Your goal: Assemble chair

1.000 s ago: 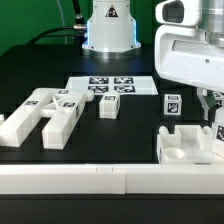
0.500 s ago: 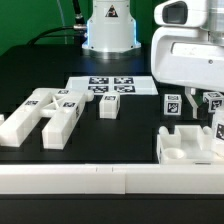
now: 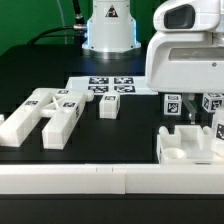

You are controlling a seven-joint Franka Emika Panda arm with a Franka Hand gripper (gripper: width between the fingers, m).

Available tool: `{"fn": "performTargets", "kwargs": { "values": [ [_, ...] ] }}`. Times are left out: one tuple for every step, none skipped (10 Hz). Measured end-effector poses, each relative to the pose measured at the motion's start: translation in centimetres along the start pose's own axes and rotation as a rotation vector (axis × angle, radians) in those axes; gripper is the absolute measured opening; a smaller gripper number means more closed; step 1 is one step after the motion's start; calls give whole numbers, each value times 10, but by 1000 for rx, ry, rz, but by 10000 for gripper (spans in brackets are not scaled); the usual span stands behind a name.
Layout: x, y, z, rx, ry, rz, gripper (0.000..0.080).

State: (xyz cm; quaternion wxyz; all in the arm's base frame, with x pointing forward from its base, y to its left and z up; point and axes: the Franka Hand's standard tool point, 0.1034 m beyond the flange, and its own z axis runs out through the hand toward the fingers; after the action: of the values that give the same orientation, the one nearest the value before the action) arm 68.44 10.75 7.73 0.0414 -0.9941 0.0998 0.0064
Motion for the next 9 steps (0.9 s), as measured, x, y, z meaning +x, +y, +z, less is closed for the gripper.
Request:
{"fn": "performTargets", "kwargs": {
  "values": [
    [0, -1, -1, -1, 1, -90, 648],
    [0, -2, -1, 0, 3, -161, 648],
    [0, -3, -1, -15, 17, -291, 648],
    [0, -3, 1, -22, 22, -390, 648],
    [0, -3, 2, -34, 31, -505, 648],
    [0, -2, 3, -49, 28, -623, 648],
    [0, -2, 3, -52, 27, -672, 648],
    [0, -1, 3, -52, 26, -723, 648],
    [0, -1, 3, -52, 25, -715, 533]
  ]
}}
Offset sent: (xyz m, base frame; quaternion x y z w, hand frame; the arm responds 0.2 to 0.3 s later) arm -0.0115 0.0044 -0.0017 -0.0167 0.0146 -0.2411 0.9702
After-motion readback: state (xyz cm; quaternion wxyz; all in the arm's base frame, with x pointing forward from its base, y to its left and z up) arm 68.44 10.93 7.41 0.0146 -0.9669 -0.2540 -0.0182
